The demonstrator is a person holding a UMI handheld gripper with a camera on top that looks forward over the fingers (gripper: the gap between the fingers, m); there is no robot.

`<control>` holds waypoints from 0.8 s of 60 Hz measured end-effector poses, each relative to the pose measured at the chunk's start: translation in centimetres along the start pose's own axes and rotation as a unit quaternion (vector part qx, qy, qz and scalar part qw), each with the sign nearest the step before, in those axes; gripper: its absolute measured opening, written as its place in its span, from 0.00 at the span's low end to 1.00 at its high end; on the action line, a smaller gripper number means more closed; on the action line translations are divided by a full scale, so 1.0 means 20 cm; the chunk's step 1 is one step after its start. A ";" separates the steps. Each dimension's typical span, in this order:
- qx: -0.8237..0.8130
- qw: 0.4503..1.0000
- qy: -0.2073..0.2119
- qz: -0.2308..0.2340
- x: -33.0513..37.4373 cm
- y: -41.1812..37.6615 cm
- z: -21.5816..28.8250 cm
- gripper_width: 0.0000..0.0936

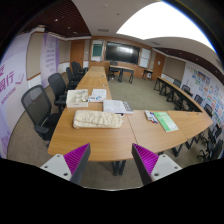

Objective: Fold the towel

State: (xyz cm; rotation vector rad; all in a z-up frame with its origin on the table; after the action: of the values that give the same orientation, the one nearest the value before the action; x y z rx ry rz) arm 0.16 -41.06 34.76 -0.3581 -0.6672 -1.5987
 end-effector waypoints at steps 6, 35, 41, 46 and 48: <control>-0.003 1.000 -0.007 -0.007 0.00 -0.02 -0.02 0.92; -0.045 0.997 -0.056 -0.002 -0.50 -0.81 -0.19 0.92; -0.018 0.999 -0.036 0.011 -0.71 -1.00 -0.07 0.92; 0.007 1.000 -0.017 0.022 -0.94 -1.09 0.06 0.91; 0.015 0.999 -0.010 0.031 -1.04 -1.13 0.11 0.92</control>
State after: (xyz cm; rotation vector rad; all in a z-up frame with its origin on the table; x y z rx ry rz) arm -19.24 -22.62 19.43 -0.3690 -0.6893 -1.5270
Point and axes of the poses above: the point between the fingertips, and its own axes, seen from behind it with the camera up: y to the right, z up, x backward, against the way the camera looks, the point moved 10 cm from there along x, backward, against the way the camera looks, and after that the axes turned 6 degrees about x, right-handed, at the moved point
